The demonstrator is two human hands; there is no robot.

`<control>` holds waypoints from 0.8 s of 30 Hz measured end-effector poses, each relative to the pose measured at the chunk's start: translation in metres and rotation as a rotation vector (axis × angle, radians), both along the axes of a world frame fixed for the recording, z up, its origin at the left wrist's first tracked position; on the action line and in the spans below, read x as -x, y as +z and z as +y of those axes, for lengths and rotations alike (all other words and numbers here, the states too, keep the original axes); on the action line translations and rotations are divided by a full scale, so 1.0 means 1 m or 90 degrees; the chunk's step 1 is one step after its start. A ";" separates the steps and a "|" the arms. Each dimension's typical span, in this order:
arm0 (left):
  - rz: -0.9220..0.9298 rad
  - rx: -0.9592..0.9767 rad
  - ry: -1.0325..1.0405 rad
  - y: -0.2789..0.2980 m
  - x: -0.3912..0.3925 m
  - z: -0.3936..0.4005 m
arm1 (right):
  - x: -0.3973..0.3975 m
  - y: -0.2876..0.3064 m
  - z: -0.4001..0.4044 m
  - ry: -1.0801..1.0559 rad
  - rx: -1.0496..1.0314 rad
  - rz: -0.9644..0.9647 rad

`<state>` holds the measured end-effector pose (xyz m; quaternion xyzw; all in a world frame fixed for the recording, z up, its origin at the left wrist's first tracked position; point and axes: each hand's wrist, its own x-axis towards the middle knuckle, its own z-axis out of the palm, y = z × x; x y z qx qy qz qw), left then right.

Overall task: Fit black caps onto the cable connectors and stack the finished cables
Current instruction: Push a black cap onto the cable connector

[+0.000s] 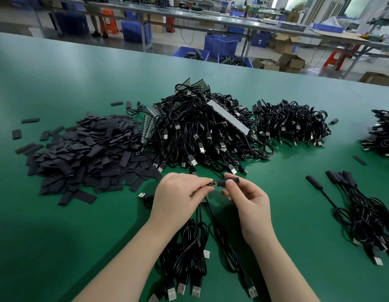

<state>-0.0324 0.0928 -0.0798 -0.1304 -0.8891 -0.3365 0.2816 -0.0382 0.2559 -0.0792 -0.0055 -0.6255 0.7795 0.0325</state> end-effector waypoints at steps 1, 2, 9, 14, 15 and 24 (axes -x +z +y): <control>-0.003 -0.002 -0.004 0.000 0.000 0.000 | 0.000 -0.001 0.000 -0.003 -0.010 -0.002; -0.005 -0.004 -0.009 -0.001 0.000 0.000 | 0.001 -0.001 0.001 -0.004 -0.018 -0.002; -0.004 -0.003 -0.021 -0.003 0.001 -0.002 | 0.001 0.000 0.003 0.006 -0.041 -0.008; 0.010 0.022 -0.030 -0.002 0.000 -0.001 | 0.002 -0.001 0.002 -0.006 -0.037 -0.014; 0.010 0.024 -0.030 -0.002 -0.001 0.000 | 0.002 -0.002 0.001 -0.003 -0.041 -0.014; 0.013 -0.008 -0.038 -0.003 0.000 0.002 | 0.001 -0.001 -0.003 0.010 -0.064 -0.002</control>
